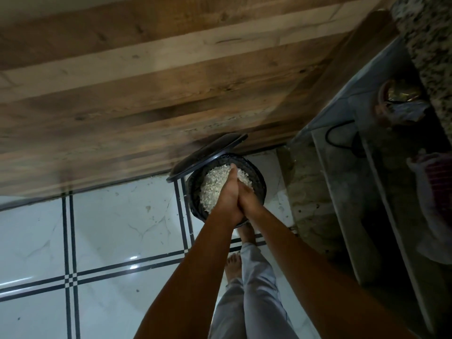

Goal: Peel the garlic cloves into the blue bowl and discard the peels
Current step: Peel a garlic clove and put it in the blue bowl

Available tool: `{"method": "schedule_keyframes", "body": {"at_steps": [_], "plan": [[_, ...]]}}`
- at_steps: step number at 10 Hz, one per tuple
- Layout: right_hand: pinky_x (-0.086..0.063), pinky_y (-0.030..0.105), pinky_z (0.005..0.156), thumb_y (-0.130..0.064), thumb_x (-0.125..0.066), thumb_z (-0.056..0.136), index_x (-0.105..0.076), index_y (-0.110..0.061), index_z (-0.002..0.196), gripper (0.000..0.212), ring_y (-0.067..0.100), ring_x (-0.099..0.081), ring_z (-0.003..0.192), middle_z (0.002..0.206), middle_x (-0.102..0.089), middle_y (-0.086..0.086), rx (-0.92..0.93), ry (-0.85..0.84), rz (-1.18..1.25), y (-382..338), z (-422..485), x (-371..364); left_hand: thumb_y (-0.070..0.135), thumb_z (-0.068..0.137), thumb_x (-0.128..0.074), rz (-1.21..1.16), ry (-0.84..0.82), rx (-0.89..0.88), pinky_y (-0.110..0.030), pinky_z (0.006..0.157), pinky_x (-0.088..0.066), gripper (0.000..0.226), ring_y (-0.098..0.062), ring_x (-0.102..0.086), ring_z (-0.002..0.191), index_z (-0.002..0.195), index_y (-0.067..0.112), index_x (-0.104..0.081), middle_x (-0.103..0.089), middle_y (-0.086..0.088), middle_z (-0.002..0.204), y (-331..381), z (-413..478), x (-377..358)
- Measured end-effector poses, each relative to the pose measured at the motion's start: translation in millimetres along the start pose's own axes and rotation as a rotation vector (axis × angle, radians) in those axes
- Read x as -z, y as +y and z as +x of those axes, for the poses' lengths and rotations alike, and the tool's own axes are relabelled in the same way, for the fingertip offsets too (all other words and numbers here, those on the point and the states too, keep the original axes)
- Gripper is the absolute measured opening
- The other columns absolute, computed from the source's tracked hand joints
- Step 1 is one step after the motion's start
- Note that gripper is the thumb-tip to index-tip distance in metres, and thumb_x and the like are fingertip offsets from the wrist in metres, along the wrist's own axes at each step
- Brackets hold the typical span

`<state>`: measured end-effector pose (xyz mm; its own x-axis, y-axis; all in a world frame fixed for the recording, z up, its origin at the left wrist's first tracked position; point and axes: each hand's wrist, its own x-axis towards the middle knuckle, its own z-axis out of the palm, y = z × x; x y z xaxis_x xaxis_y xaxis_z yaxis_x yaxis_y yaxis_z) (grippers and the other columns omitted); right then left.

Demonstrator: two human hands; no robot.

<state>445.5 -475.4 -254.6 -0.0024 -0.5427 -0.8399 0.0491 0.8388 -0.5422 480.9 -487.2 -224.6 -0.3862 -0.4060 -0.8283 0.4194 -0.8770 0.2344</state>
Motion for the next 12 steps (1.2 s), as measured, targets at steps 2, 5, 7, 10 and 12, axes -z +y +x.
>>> {"method": "schedule_keyframes", "body": {"at_steps": [2,5,7,10,12], "plan": [[-0.046,0.024,0.078,-0.013,-0.046,0.097,-0.058,-0.01,0.1,0.013,0.014,-0.057,0.086,0.093,-0.059,0.004,0.09,0.127,0.349,-10,-40,45,0.022,0.099,-0.044,0.126,0.3,-0.366,-0.031,0.093,-0.039,0.032,-0.023,-0.052,0.119,0.126,0.006,-0.052,-0.054,-0.01,0.132,6,-42,-6],[-0.051,0.032,0.081,-0.013,-0.043,0.099,-0.055,0.0,0.113,0.024,0.023,-0.064,0.088,0.102,-0.064,0.014,0.471,0.335,0.95,-25,-249,163,0.015,0.093,-0.056,0.438,-0.107,-0.437,-0.021,0.067,-0.051,0.01,-0.011,-0.064,0.072,0.086,0.01,-0.063,-0.067,-0.002,0.077,-74,-139,-156],[-0.051,0.03,0.077,-0.013,-0.039,0.099,-0.055,-0.004,0.097,0.019,0.022,-0.063,0.084,0.096,-0.063,0.012,0.675,0.631,1.205,37,-392,265,0.012,0.094,-0.052,0.62,-0.426,-0.332,-0.016,0.053,-0.048,0.013,-0.005,-0.059,0.052,0.083,0.01,-0.059,-0.062,-0.001,0.07,-187,-194,-273],[-0.051,0.029,0.072,-0.013,-0.047,0.096,-0.058,-0.004,0.098,0.014,0.022,-0.063,0.079,0.091,-0.065,0.01,0.749,0.95,1.364,193,-530,367,0.017,0.096,-0.051,0.927,-0.786,-0.112,-0.019,0.058,-0.049,0.016,-0.008,-0.061,0.057,0.083,0.012,-0.06,-0.063,-0.001,0.074,-400,-250,-353],[-0.049,0.022,0.052,0.001,-0.052,0.09,-0.058,-0.004,0.089,0.008,0.018,-0.057,0.06,0.072,-0.06,0.009,0.627,1.158,1.221,292,-563,437,0.015,0.094,-0.052,0.988,-0.791,-0.055,-0.018,0.054,-0.049,0.015,-0.006,-0.06,0.05,0.083,0.01,-0.06,-0.065,0.001,0.065,-511,-255,-371]]}}
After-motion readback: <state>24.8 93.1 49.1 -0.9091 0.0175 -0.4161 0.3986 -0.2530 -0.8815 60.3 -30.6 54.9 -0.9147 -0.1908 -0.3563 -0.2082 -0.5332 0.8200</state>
